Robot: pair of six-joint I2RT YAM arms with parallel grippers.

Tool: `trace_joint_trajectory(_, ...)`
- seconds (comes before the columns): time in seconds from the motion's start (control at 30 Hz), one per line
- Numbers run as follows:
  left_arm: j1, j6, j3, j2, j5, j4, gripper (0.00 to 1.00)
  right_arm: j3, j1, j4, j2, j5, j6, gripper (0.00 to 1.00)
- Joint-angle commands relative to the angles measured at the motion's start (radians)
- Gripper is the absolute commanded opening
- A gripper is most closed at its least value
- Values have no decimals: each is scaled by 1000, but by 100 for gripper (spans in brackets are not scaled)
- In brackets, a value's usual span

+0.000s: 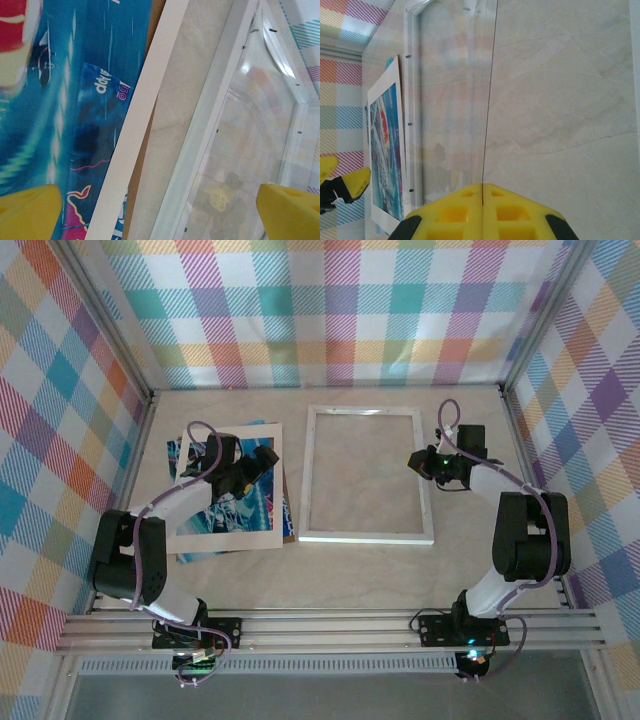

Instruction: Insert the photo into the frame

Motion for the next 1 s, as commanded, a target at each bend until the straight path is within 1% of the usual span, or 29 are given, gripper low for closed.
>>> trace_joint_trajectory(0.0,-19,7,1,11,6,27,100,44,-10,-39,-26,7,-49,0)
trace_joint_trajectory(0.33,-20,11,3,4,6,21,100,69,-12,-61,-21,0,-78,0)
trace_joint_trajectory(0.5,-20,14,4,2,5,18,100,91,-12,-63,-25,-25,-103,0)
trace_joint_trajectory(0.7,-20,13,4,1,3,17,100,95,-12,-52,-17,-63,-101,0)
trace_joint_trajectory(0.97,-20,16,2,0,0,12,100,102,-12,-82,-20,-65,-108,0)
